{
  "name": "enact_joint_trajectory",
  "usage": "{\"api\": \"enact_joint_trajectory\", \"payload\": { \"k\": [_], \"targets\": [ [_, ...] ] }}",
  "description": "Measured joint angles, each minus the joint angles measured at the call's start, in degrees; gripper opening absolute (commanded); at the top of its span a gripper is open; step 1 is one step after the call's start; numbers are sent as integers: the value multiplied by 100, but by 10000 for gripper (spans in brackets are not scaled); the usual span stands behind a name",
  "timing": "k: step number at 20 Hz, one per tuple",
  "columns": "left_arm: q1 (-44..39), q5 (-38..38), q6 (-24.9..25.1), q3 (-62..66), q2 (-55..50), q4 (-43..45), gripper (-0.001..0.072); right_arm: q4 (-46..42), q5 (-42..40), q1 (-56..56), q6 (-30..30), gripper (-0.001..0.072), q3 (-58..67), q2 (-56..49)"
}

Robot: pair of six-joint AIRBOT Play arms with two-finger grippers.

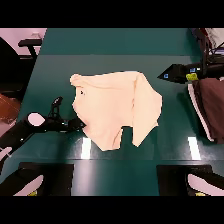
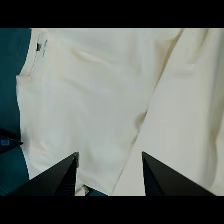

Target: Fold the shirts.

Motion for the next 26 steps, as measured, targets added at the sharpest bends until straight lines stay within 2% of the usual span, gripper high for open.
{"api": "enact_joint_trajectory", "payload": {
  "k": [1,3,4,7,10,11,12,13,16,19,20,25,26],
  "targets": [
    [-125,151,46,-11,-98,-168,488,2,26,0,0,448,-2,2],
    [-323,323,74,-15,-262,-337,79,-20,142,-11,24,448,-7,11],
    [-389,350,85,9,-326,-350,24,-48,212,-22,63,448,-9,13],
    [-485,337,199,374,-400,-437,23,-422,507,-59,247,448,-140,87],
    [-527,229,341,903,-420,-463,24,-925,603,-118,490,454,-901,470],
    [-533,175,398,1082,-424,-455,23,-1032,603,-162,603,481,-1325,656],
    [-540,131,452,1226,-428,-444,23,-1102,599,-190,708,589,-1764,835],
    [-540,109,492,1351,-428,-442,24,-1161,599,-210,780,618,-2264,1016],
    [-546,90,568,1572,-431,-433,24,-938,481,-157,966,615,-3722,1436],
    [-549,72,599,1655,-433,-424,24,-321,-44,188,1060,613,-4782,1657],
    [-549,68,605,1670,-433,-422,24,-111,-284,365,1099,580,-5016,1655],
    [-549,-4,619,1696,-433,-409,24,625,-1158,1318,1202,571,-5193,999],
    [-549,-13,621,1700,-433,-407,24,664,-1303,1491,1204,538,-5099,809]
  ]
}}
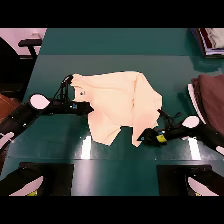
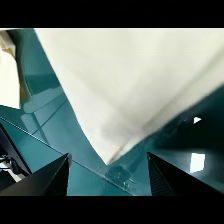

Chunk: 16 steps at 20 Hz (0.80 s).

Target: Fold the shirts.

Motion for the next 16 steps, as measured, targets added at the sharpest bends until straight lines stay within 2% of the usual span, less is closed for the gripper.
{"api": "enact_joint_trajectory", "payload": {
  "k": [1,3,4,5,6,7,12,16],
  "targets": [
    [0,-7,2,2,0,0,24,50,-109,151,2,443,98,-181],
    [0,-42,2,2,-2,11,24,76,-280,463,2,423,328,-507],
    [0,-55,2,2,-2,13,23,96,-326,603,2,286,426,-625],
    [0,-79,2,2,0,13,23,61,-413,737,0,178,514,-717],
    [0,-96,2,2,9,17,22,22,-485,859,0,114,597,-774],
    [0,-103,2,2,46,35,22,-22,-516,955,-4,17,682,-789],
    [136,-245,-190,363,682,481,23,-442,-439,879,-4,18,1292,-103],
    [551,-719,-341,1589,1469,855,23,-944,-74,11,-2,18,2544,951]
  ]
}}
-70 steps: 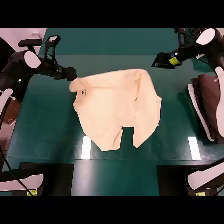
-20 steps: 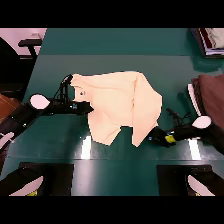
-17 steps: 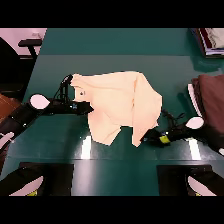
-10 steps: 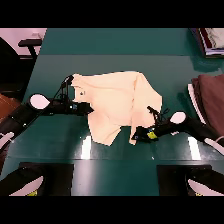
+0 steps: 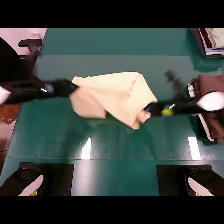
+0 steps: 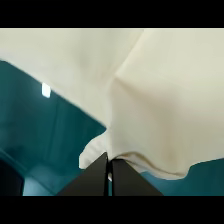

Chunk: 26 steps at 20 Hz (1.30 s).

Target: Fold the shirts.

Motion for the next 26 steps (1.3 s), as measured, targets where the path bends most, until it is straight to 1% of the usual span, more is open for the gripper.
{"api": "enact_joint_trajectory", "payload": {
  "k": [3,7,10,12,14,16,19,21,23,26],
  "targets": [
    [201,-221,-46,1526,435,286,22,-240,195,-935,-4,18,1303,691],
    [293,-380,-225,3724,634,758,22,-588,507,-2367,-160,18,3263,1257],
    [315,-396,-579,5007,686,1316,22,-776,925,-3495,-238,18,4575,1285],
    [321,-409,-859,5508,691,1805,22,-804,1268,-4138,-264,18,5351,1139],
    [323,-533,-1126,5700,651,2293,22,-802,1633,-4548,-260,18,5963,855],
    [323,-833,-1366,5622,498,2765,24,-686,1915,-4747,-214,17,6242,557],
    [323,-1346,-1532,5163,-20,3139,24,-264,2358,-4857,-127,18,6063,-2],
    [323,-1602,-1587,4758,-538,3250,24,-199,2599,-4717,-57,17,5729,-437],
    [326,-1777,-1615,4293,-1169,3252,24,-435,2756,-4345,-20,18,5331,-938],
    [328,-1801,-1622,3722,-2293,3005,24,-1099,2835,-3576,2,18,4826,-1832]
  ]
}}
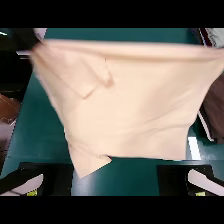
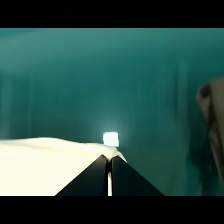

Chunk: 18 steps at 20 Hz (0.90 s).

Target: Fold the shirts.

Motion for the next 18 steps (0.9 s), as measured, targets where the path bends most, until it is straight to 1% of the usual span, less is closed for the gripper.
{"api": "enact_joint_trajectory", "payload": {
  "k": [2,4,6,8,11,13,14,18],
  "targets": [
    [20,280,20,-177,-732,-140,24,-308,-92,402,4,18,-129,-704],
    [70,811,42,-262,-1346,-271,23,-490,-319,658,15,18,76,-1502],
    [133,1427,52,-192,-1832,-442,23,-597,-525,772,17,17,599,-2227],
    [201,1871,85,7,-2227,-562,23,-634,-654,850,17,17,1246,-2859],
    [291,2227,229,232,-2592,-686,24,-682,-938,901,20,18,1707,-3342],
    [363,2234,455,306,-2695,-739,24,-684,-1110,922,7,17,1550,-3351],
    [409,2107,566,328,-2708,-748,24,-706,-1130,933,-48,18,1349,-3283],
    [568,901,1054,229,-2732,-756,23,-767,-1316,1023,-282,18,166,-2717]
  ]
}}
